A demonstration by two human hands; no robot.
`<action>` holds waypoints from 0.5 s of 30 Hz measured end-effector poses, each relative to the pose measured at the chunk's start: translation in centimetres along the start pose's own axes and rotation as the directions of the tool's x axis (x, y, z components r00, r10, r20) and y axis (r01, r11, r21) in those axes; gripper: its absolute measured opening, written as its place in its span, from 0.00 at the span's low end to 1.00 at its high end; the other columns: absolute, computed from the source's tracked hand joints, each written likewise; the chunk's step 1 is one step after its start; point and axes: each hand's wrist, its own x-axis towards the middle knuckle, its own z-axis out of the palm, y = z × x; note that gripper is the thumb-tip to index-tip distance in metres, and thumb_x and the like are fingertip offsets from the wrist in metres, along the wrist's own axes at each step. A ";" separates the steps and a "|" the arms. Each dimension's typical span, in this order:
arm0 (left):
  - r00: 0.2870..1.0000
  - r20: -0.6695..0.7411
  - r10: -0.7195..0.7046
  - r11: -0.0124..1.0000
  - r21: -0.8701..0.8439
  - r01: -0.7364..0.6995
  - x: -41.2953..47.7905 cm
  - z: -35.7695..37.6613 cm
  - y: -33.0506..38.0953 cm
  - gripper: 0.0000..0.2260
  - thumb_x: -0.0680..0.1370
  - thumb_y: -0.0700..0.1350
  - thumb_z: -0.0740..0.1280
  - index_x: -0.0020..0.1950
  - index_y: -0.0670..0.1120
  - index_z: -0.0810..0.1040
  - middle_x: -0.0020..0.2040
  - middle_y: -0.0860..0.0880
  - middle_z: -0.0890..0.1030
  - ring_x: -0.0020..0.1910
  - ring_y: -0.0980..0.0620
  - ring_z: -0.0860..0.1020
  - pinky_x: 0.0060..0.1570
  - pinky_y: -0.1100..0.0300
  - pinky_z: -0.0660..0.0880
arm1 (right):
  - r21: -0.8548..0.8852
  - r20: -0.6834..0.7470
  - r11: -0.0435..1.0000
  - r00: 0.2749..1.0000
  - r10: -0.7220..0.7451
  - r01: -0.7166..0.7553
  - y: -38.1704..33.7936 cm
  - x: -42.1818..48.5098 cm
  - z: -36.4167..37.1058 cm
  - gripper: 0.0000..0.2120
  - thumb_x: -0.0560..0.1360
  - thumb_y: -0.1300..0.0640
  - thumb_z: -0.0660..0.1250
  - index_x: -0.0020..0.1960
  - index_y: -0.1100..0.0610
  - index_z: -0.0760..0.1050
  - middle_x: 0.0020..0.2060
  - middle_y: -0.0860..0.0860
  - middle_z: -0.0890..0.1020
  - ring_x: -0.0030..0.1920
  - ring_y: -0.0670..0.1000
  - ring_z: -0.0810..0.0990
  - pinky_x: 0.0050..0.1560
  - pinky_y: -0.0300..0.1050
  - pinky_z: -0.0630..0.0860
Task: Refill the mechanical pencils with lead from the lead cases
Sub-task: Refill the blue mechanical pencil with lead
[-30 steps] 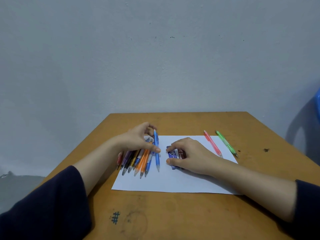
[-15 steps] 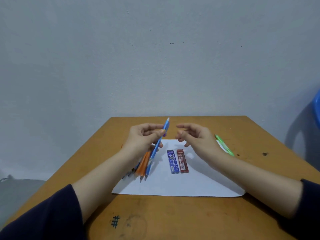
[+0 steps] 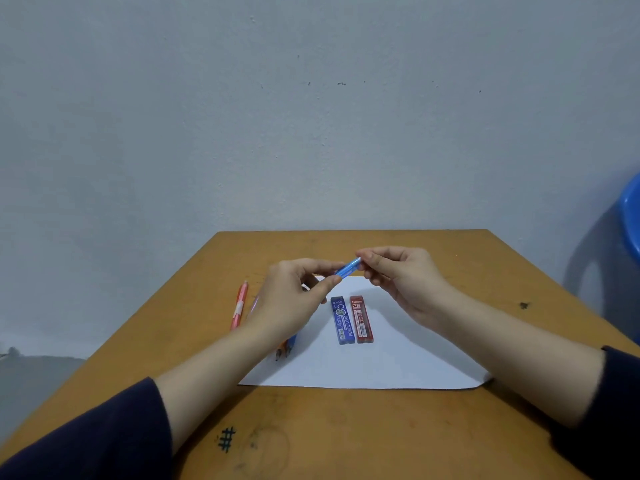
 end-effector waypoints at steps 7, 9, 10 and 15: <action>0.990 -0.039 0.139 0.985 0.113 -0.133 -0.1 0.4 -0.2 0.10 0.75 0.40 0.70 0.54 0.52 0.84 0.40 0.63 0.79 0.35 0.61 0.76 0.35 0.73 0.69 | 0.066 -0.100 0.998 0.995 0.025 -0.019 0.6 -0.2 0.4 0.05 0.75 0.65 0.67 0.41 0.65 0.79 0.31 0.54 0.80 0.30 0.47 0.73 0.31 0.35 0.71; 0.978 -0.046 0.201 0.968 0.160 -0.192 -0.2 0.5 -0.2 0.10 0.75 0.39 0.70 0.55 0.48 0.84 0.41 0.61 0.79 0.37 0.64 0.75 0.36 0.75 0.68 | 0.062 -0.142 0.998 0.990 0.018 -0.009 1.0 -0.4 0.7 0.06 0.75 0.64 0.67 0.39 0.63 0.78 0.31 0.54 0.79 0.29 0.47 0.73 0.32 0.36 0.70; 0.971 -0.043 0.237 0.957 0.184 -0.226 -0.2 0.6 -0.2 0.11 0.75 0.38 0.71 0.55 0.47 0.83 0.42 0.59 0.80 0.38 0.67 0.75 0.37 0.76 0.68 | 0.050 -0.165 0.999 0.986 0.014 -0.005 1.2 -0.4 0.8 0.07 0.75 0.63 0.67 0.38 0.62 0.78 0.31 0.54 0.79 0.29 0.47 0.72 0.32 0.37 0.70; 0.941 -0.016 0.337 0.903 0.288 -0.319 0.0 0.7 -0.8 0.12 0.74 0.37 0.72 0.57 0.44 0.83 0.46 0.49 0.84 0.37 0.63 0.75 0.40 0.79 0.68 | 0.064 -0.248 0.998 0.968 0.042 -0.027 1.8 -0.1 0.6 0.09 0.78 0.61 0.64 0.40 0.62 0.75 0.31 0.53 0.80 0.27 0.46 0.72 0.31 0.37 0.69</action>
